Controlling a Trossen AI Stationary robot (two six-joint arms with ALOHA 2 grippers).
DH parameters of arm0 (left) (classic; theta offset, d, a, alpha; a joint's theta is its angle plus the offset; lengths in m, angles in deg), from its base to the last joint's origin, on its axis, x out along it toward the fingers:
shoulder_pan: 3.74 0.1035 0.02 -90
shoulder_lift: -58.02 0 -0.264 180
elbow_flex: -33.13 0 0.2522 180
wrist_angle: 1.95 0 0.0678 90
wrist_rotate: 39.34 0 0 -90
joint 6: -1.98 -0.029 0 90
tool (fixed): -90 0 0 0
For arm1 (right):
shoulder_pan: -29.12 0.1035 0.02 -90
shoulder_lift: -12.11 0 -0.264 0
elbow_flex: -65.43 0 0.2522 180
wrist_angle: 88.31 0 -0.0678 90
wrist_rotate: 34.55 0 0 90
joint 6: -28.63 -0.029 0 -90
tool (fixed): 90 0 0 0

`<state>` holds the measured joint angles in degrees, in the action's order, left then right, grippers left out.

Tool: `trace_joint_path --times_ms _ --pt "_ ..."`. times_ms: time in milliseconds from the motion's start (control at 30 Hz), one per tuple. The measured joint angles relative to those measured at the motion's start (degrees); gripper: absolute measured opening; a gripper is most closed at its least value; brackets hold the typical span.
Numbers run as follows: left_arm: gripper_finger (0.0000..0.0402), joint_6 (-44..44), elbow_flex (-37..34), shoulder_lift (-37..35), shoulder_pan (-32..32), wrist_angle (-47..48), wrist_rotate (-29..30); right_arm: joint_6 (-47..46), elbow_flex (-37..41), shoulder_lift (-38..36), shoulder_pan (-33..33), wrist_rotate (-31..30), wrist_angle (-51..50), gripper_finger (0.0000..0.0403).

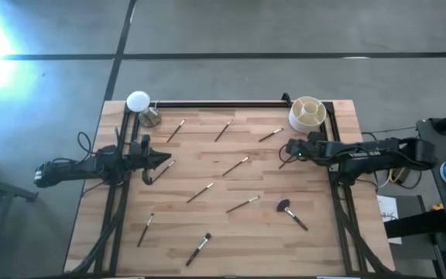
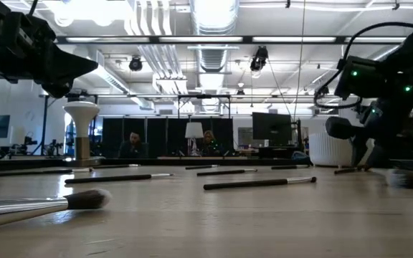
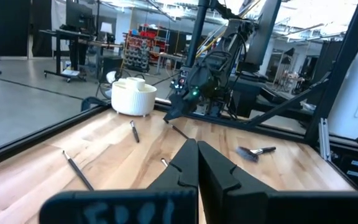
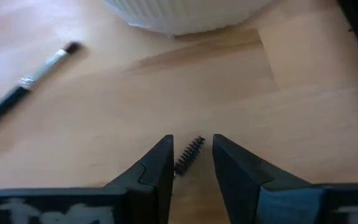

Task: Put items in baskets/containers
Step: Put the black brow brush into the white organizer

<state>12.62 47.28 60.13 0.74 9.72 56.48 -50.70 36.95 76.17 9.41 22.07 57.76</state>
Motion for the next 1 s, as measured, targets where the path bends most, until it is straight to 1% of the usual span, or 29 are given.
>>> trace_joint_path --times_ms 133,267,367,600,700,867,1000 --pt "0.0 0.04 -0.01 0.02 0.0 -0.57 0.02 0.14 -0.2 3.2 -0.16 -0.76 1.86 0.0114" --pt "0.0 0.04 -0.01 0.02 0.0 -1.42 0.02 3.15 -0.15 5.37 -0.22 -1.6 5.7 0.0113" --pt "0.0 0.48 -0.04 0.02 -0.01 -1.49 0.02 5.32 -0.13 6.34 -0.28 -1.58 7.69 0.0097" --pt "0.0 1.44 -0.06 0.02 -0.03 -1.58 0.04 9.29 -0.94 7.61 -0.28 -0.82 8.52 0.0035" --pt "0.0 1.43 -0.06 0.02 -0.03 -1.93 0.06 11.38 -1.43 7.67 -0.28 -0.13 8.84 0.0015" --pt "0.0 1.59 -0.06 0.02 -0.01 -1.9 0.17 16.71 -3.15 7.78 -0.12 2.12 9.39 0.0008" --pt "0.0 1.88 -0.06 0.02 0.01 -1.88 0.2 22.05 -5.63 7.38 0.57 1.18 9.31 0.0008"
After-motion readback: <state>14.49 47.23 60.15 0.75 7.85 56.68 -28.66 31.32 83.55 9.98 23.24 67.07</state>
